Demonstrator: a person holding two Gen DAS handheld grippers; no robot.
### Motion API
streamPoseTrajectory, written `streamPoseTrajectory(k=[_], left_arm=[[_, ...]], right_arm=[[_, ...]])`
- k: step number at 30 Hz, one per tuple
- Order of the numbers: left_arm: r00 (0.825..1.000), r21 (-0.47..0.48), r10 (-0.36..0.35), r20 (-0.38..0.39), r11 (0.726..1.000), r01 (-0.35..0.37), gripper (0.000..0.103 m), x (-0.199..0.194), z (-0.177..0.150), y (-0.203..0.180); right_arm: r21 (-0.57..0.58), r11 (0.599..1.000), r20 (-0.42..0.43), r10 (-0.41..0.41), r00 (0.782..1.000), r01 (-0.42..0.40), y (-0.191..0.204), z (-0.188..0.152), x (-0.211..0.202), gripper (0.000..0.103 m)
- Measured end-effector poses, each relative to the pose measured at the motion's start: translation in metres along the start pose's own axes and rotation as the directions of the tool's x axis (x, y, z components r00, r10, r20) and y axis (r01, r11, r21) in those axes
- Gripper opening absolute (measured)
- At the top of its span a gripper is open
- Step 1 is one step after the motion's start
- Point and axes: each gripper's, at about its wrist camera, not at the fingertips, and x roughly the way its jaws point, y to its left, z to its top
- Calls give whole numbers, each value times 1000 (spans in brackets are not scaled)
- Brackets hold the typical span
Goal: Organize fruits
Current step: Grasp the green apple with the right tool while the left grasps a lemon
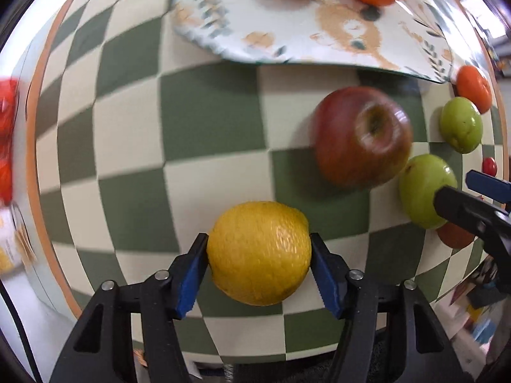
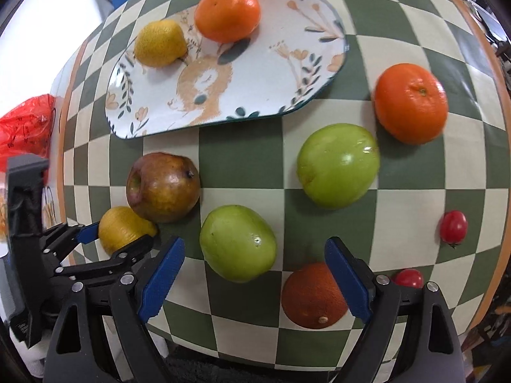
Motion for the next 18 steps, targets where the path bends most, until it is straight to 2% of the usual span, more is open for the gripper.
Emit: streamPoseTrajectory(k=[3, 5, 7, 11, 18], left_arm=[[998, -72, -56, 4, 996, 56, 60, 5, -7, 17], [997, -97, -83, 3, 992, 83, 60, 6, -6, 24], [996, -99, -93, 6, 991, 93, 60, 6, -3, 27], [995, -102, -101, 4, 990, 101, 60, 9, 2, 33], [997, -83, -78, 24, 993, 80, 59, 14, 8, 26]], right_arm=[[-36, 999, -25, -11, 1000, 11, 11, 3, 16, 90], [-53, 998, -37, -32, 999, 30, 17, 5, 28, 79], [-63, 997, -54, -44, 998, 41, 21, 5, 39, 63], [-108, 991, -47, -90, 995, 84, 32, -3, 43, 62], [-105, 992, -53, -79, 996, 73, 40, -20, 49, 63]])
